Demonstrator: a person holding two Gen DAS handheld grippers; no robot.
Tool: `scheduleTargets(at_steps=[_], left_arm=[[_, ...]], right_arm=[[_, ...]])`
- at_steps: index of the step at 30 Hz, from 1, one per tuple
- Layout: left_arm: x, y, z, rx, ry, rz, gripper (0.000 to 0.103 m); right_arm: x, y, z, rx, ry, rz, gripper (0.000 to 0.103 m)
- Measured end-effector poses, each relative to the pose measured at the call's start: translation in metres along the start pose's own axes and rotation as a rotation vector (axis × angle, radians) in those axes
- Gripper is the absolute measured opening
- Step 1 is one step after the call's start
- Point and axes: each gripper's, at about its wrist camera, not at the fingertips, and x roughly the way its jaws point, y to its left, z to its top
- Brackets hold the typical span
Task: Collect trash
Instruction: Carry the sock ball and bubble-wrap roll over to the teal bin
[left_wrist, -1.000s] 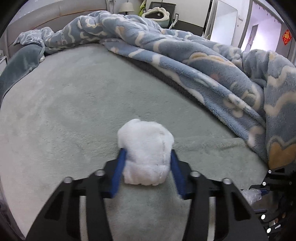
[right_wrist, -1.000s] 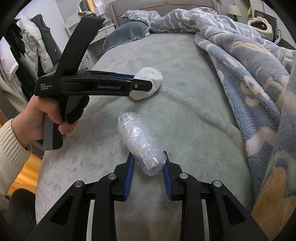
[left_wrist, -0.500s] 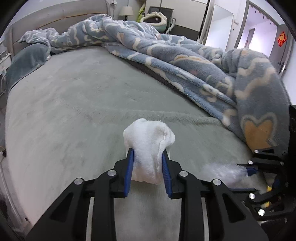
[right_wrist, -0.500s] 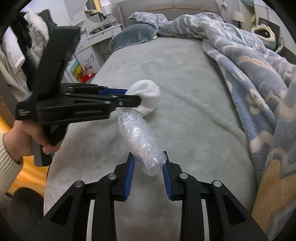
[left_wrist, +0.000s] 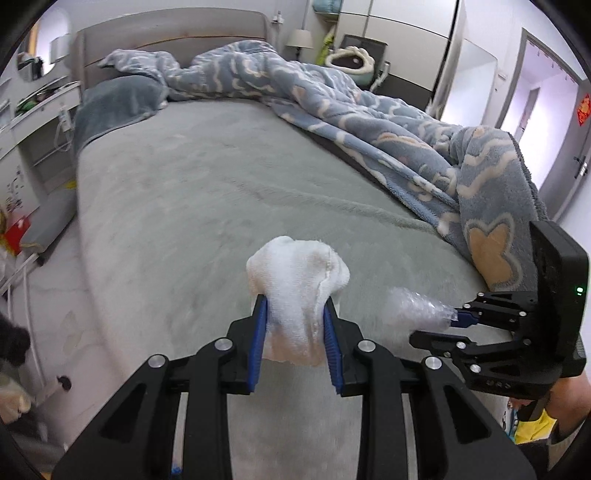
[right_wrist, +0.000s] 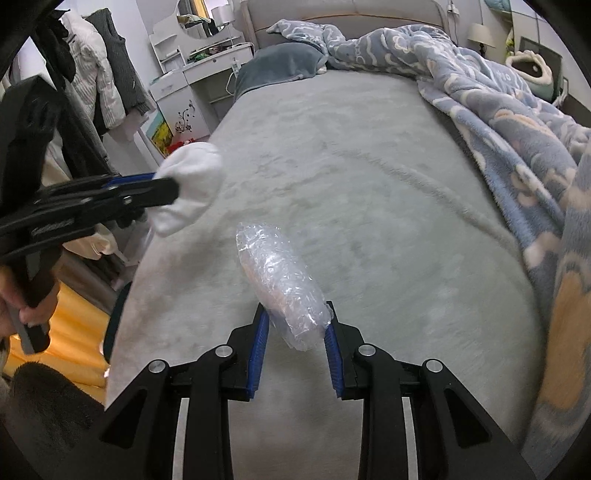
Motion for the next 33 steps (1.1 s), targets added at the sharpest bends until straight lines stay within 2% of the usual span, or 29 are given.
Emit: scheduleTargets(at_steps=[6,12,16,21,30,33], left_arm=[[-0.033,0.007,-0.023,0.009,-0.024,0.055,0.031],[-0.046,0.039,-0.063,-0.034,-0.007,0.094,0.031],[-0.057,0.068,-0.087,-0.063,-0.014,0.098,0.031],[-0.071,0.105,-0.116,-0.11,-0.024,0.095,0.032],[-0.086,0.165,-0.159,-0.226,0.03,0.086,0.032],[-0.088,0.174,-0.168,-0.221,0.044,0.108,0.032]], right_arm=[[0.004,0.027,-0.005,-0.013,0.004,-0.002,0.03],[0.003,0.062,0.001,-0.013,-0.042,-0.032,0.03],[0.011,0.088,0.009,0.013,-0.079,-0.032,0.03],[0.022,0.124,0.02,0.025,-0.098,0.011,0.03],[0.044,0.184,0.035,-0.008,-0.122,0.025,0.03],[0.053,0.206,0.035,-0.041,-0.118,0.035,0.03]])
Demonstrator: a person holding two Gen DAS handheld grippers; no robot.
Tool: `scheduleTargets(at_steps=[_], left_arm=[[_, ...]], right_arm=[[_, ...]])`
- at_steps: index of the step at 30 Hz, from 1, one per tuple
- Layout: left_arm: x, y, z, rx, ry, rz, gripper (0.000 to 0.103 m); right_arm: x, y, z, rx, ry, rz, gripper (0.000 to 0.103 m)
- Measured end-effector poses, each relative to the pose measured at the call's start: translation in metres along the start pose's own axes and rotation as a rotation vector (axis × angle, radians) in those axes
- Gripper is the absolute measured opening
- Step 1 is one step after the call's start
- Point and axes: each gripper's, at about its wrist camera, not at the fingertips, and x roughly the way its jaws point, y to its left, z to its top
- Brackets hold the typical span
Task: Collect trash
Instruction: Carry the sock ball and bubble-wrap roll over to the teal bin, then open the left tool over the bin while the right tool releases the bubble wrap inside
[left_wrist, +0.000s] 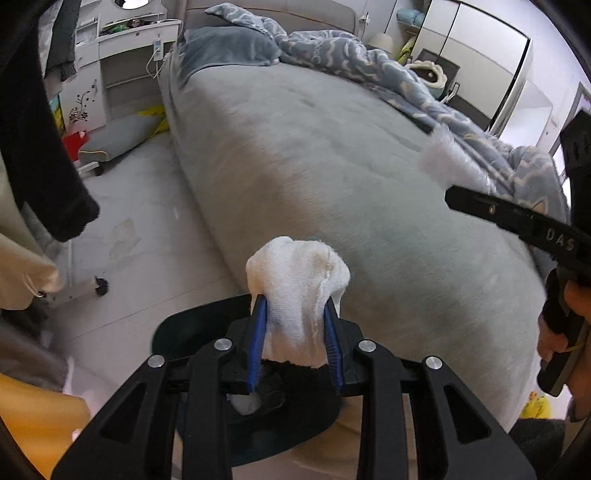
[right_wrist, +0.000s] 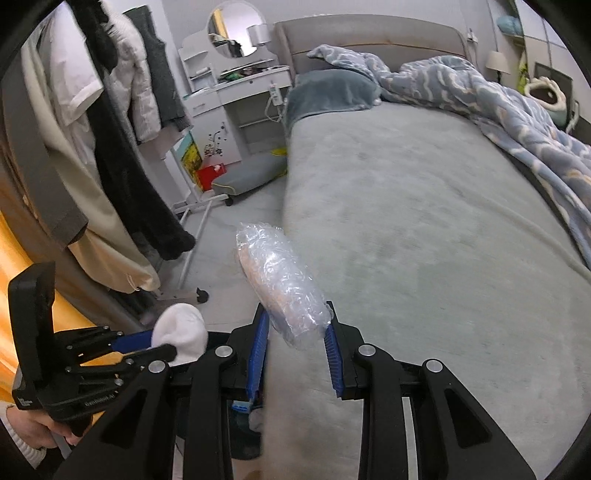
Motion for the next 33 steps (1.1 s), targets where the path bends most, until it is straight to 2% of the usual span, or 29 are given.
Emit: scheduleTargets(at_steps=[6,12,17,18,20,24,26,33], left_arm=[[0.014,0.019,-0.018,0.0,0.065,0.031,0.033],[0.038,0.039,-0.043,-0.022,0.205,0.045,0.035],[0.044,0.056,-0.058,-0.047,0.273,0.053,0.039],[0.044,0.059,-0.06,-0.056,0.279,0.052,0.042],[0.043,0.065,-0.064,-0.073,0.295,0.037,0.055],[0.036,0.069,-0.067,-0.059,0.291,0.039,0.067],[0.03,0.073,-0.065,-0.059,0.277,0.049,0.077],[0.001,0.086,-0.057,-0.073,0.176,0.039,0.085]], right_arm=[[0.026,0.04,-0.005,-0.08,0.055,0.035,0.03],[0.057,0.072,-0.012,-0.139,0.142,0.053,0.03],[0.078,0.096,-0.021,-0.193,0.2,0.078,0.03],[0.08,0.1,-0.022,-0.202,0.204,0.076,0.03],[0.086,0.106,-0.024,-0.218,0.215,0.075,0.03],[0.101,0.111,-0.027,-0.21,0.251,0.072,0.03],[0.108,0.111,-0.031,-0.203,0.272,0.072,0.03],[0.135,0.11,-0.042,-0.193,0.352,0.04,0.03]])
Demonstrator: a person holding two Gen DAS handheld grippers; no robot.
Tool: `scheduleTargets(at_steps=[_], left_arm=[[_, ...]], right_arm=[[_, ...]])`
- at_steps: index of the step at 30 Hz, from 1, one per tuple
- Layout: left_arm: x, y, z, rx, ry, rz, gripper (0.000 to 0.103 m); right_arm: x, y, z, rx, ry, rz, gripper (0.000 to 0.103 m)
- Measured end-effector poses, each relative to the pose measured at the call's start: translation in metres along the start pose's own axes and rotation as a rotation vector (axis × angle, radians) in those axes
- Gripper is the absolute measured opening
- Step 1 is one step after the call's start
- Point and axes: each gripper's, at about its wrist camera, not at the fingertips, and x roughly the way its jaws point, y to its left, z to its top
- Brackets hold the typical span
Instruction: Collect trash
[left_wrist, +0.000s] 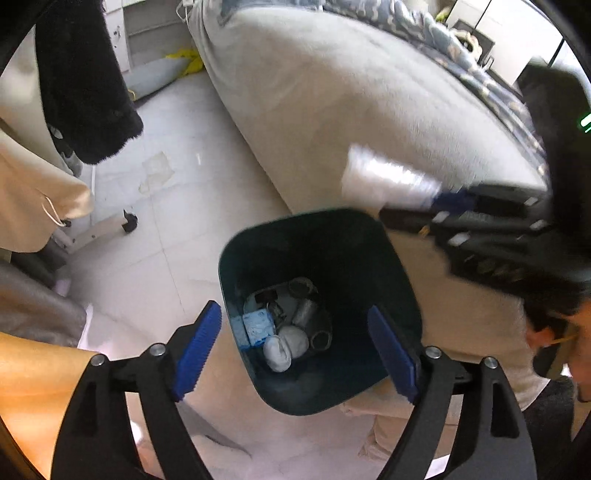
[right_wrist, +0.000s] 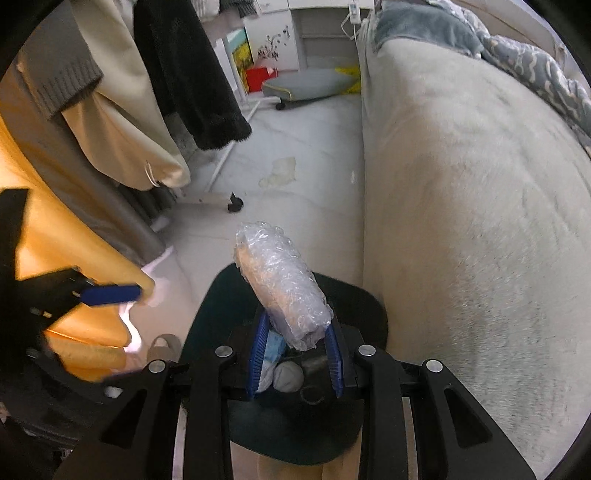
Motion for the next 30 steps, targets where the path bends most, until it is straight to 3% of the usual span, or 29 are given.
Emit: scheduleTargets(at_steps=[8,16,19,20,23,30], left_arm=[[-0.042,0.002,0.011,0.041,-0.227,0.097,0.088],[-0.074,0.003,0.023,0.037,-0.373,0.078,0.088],[-0.084,0.005,0.027,0.036,-0.421,0.067,0.094],[-0.087,0.003,0.028,0.033,-0.439,0.072,0.094],[-0.094,-0.002,0.03,0.029,-0.475,0.086,0.096],[-0.115,-0.024,0.038,0.022,-0.569,0.126,0.099]], right_arm=[[0.032,0.006,-0.006,-0.009,0.096,-0.012,0.031],[0.043,0.011,-0.016,-0.031,0.146,-0.02,0.031],[0.043,0.008,-0.018,-0.025,0.153,-0.011,0.033],[0.041,0.008,-0.019,-0.022,0.153,-0.007,0.035],[0.034,0.006,-0.021,-0.014,0.148,0.013,0.057],[0.003,0.0,-0.024,-0.015,0.086,0.011,0.058]])
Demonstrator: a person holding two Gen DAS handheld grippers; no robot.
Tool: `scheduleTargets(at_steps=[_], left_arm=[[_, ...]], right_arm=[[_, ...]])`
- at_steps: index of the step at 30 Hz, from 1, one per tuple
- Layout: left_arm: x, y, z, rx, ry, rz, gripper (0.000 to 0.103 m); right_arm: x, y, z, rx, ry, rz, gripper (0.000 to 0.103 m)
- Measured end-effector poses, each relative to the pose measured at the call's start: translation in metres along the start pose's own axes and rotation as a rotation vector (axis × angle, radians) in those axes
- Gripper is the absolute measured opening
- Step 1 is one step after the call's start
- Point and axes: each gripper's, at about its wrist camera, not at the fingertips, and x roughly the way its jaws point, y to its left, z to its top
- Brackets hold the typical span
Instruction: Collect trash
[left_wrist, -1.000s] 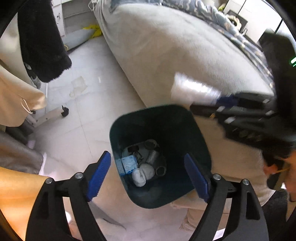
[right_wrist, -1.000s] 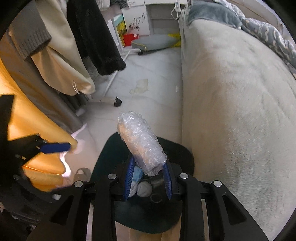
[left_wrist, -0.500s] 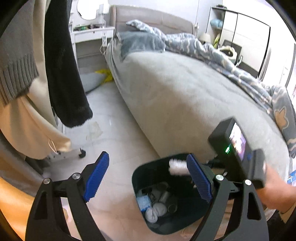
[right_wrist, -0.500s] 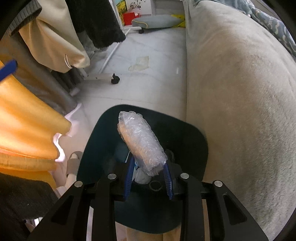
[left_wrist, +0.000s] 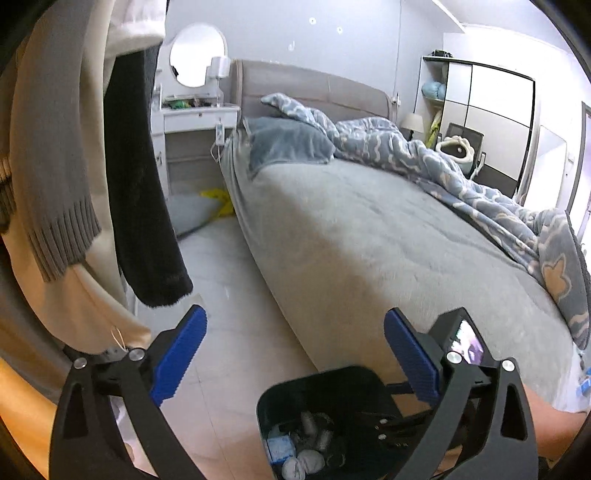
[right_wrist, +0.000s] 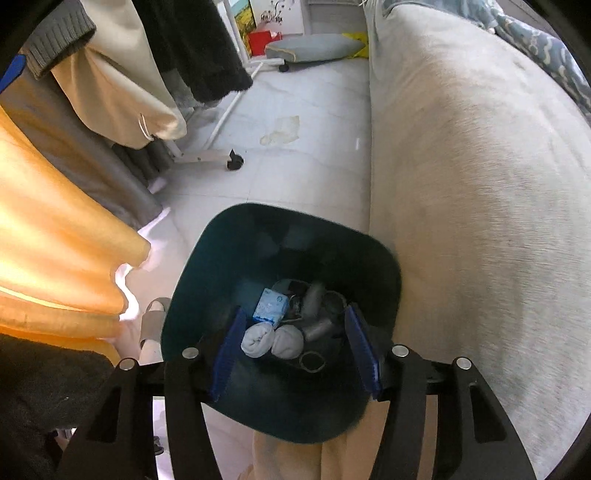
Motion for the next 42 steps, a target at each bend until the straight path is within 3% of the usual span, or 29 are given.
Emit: scheduleTargets(at_steps=[4,10,14,21,25,29,38,42], left_arm=[[-0.004,-0.015,0.007,0.013,-0.024,0.051,0.1],[0.0,-0.031,0.008,0.006,-0.014,0.037,0.1],[0.009,-0.048,0.001,0.039,-0.005,0.064,0.1],[0.024,-0.074,-0.019,0.044,0.084,0.064,0.1],[0.024,-0.087,-0.035,0.039,0.129,0.077,0.1],[0.012,-0.102,-0.049,0.057,0.124,0.089,0.1],[-0.016,-0.134,-0.073,0.087,0.113,0.055,0.1],[-0.019,-0.136,-0.078,0.066,0.11,0.088,0.1]], right_arm=[[-0.033,-0.005,-0.004,-0.018,-0.082,-0.02,0.066],[-0.098,-0.025,-0.018,-0.019,-0.287,-0.048,0.075],[-0.138,-0.041,-0.035,-0.021,-0.423,-0.134,0.083],[-0.191,-0.084,-0.075,0.07,-0.613,-0.201,0.095],[-0.207,-0.104,-0.103,0.109,-0.654,-0.249,0.1],[-0.219,-0.119,-0.127,0.155,-0.656,-0.282,0.1],[-0.233,-0.135,-0.176,0.244,-0.671,-0.285,0.1],[-0.237,-0.139,-0.191,0.266,-0.68,-0.275,0.1]])
